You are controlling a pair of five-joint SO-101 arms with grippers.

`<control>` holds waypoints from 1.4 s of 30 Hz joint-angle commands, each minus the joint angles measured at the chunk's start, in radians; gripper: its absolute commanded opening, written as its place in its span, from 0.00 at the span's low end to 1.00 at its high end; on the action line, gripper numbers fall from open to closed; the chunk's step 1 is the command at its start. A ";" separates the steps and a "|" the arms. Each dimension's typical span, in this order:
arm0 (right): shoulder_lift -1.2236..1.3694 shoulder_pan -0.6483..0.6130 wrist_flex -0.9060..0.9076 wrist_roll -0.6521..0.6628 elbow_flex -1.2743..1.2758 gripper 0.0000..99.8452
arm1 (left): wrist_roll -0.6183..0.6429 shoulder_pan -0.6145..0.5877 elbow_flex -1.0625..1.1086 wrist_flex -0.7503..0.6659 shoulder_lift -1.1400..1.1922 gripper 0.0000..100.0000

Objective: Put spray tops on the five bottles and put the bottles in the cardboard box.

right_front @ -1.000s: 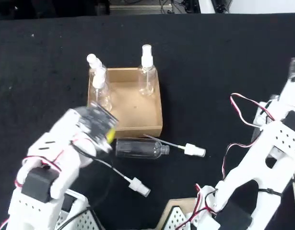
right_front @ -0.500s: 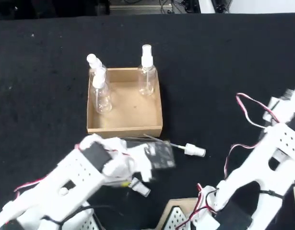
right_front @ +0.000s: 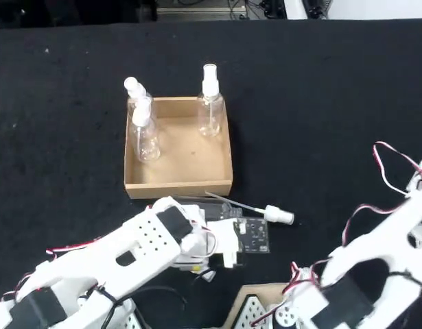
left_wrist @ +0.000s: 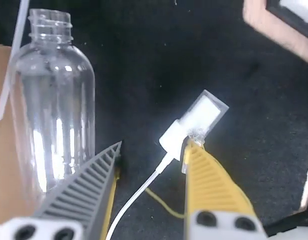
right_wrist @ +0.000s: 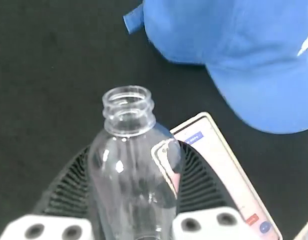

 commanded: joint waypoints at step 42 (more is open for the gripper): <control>0.124 0.049 0.057 -0.002 -0.245 0.01 | 0.242 0.208 0.130 -0.163 0.058 0.14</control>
